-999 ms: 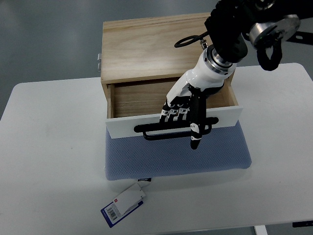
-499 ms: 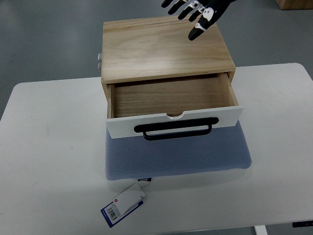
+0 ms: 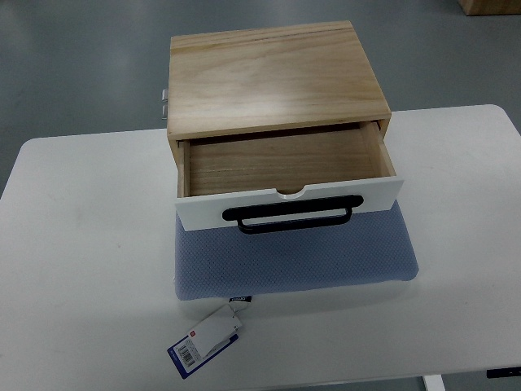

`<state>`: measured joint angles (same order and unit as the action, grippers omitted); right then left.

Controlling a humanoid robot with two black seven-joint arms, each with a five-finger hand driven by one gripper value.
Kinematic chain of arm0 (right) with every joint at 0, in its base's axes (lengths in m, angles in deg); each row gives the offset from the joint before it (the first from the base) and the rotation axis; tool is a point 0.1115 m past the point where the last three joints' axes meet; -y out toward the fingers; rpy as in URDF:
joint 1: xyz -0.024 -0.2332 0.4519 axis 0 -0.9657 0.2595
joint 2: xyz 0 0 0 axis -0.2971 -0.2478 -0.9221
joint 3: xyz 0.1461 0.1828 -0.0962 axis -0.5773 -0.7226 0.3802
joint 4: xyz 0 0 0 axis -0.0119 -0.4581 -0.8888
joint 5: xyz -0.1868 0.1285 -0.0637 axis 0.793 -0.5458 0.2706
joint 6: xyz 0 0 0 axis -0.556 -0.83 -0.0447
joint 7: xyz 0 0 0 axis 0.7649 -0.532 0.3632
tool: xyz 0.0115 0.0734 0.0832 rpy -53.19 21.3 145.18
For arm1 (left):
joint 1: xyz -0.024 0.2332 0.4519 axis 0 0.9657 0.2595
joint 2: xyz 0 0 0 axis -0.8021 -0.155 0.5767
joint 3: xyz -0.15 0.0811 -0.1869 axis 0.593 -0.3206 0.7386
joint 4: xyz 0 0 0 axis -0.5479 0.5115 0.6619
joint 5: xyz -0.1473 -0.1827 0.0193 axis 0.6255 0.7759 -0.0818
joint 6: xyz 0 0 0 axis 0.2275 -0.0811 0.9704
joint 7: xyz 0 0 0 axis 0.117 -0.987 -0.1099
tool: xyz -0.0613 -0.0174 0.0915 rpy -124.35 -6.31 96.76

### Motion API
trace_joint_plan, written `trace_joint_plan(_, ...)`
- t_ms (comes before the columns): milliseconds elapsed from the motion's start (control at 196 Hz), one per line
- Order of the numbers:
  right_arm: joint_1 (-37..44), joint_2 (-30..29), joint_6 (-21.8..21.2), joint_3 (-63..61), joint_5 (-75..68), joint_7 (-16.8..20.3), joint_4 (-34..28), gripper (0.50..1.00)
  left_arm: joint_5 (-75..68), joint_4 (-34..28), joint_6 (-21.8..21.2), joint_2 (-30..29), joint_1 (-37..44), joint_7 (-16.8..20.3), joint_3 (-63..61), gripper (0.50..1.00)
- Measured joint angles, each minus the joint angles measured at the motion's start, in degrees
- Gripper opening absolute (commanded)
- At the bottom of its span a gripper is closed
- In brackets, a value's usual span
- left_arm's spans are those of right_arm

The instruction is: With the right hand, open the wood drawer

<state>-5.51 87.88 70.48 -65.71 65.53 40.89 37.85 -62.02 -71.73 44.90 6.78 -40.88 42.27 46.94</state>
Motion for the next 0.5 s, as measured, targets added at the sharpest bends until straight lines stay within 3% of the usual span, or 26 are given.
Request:
trace_joint_plan(239, -9.8, -14.5, -2.0, -19.2, 0.0, -2.7, 14.2, 0.944, 0.0, 0.1, 0.0, 0.0, 0.0, 0.0, 0.0, 1.0)
trace_joint_plan(499, -16.3, -23.0, -8.5, -28.9, 0.1, -2.8, 20.7, 0.946, -0.1, 0.1, -0.1, 0.0, 0.1, 0.0, 0.0, 1.0)
